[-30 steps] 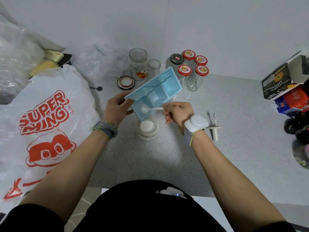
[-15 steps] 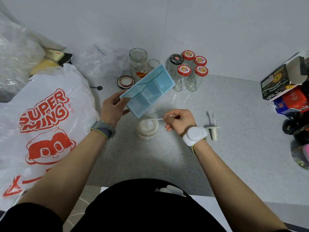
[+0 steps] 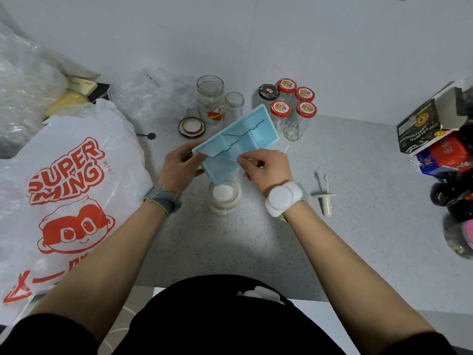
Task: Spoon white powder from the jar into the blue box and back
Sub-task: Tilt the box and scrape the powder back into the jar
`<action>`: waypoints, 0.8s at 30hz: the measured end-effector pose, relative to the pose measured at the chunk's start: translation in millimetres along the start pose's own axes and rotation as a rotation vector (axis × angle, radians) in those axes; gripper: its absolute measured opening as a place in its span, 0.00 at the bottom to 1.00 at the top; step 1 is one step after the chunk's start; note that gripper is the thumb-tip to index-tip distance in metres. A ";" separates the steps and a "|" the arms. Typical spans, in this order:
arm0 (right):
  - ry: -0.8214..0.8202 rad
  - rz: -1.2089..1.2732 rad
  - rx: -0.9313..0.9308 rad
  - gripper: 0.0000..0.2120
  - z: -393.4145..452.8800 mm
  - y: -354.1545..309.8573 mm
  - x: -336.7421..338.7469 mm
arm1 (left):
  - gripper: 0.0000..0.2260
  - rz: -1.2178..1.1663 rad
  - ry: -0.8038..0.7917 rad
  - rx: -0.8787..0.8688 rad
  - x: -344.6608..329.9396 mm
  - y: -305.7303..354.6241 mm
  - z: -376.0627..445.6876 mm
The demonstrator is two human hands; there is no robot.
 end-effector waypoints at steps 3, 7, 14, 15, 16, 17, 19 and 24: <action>-0.172 -0.310 0.216 0.10 4.9 -18.9 -27.2 | 0.11 0.010 -0.027 -0.016 -2.3 4.3 1.5; -0.275 -0.398 0.280 0.16 0.5 -21.9 -48.9 | 0.11 0.020 -0.024 -0.033 3.4 3.1 3.7; -0.155 -0.184 -0.026 0.10 0.5 -6.5 -42.5 | 0.10 0.019 -0.051 -0.055 -1.8 1.3 -1.0; -0.119 -0.100 -0.133 0.10 -0.4 0.8 -39.1 | 0.10 0.018 -0.055 -0.059 -1.9 1.4 -0.9; -0.088 -0.008 -0.228 0.11 -2.4 7.6 -37.3 | 0.11 0.016 -0.057 -0.063 -1.5 2.3 -0.8; -0.060 0.080 -0.308 0.12 -4.7 13.6 -36.2 | 0.11 0.015 -0.056 -0.066 -0.5 2.8 -0.3; -0.023 0.236 -0.426 0.13 -7.9 22.5 -34.8 | 0.11 0.016 -0.040 -0.064 2.1 4.3 0.3; 0.016 0.496 -0.626 0.07 -11.6 29.1 -34.1 | 0.09 -0.033 0.011 -0.041 11.0 7.3 1.0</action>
Point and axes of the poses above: each hand's wrist, its own z-axis towards the middle knuckle, its own x-axis out of the back of the hand, y = z × x, the point moved 9 cm from there along z, towards the middle knuckle, and after that the axes turned 6 degrees about z, right-handed, at the moved point
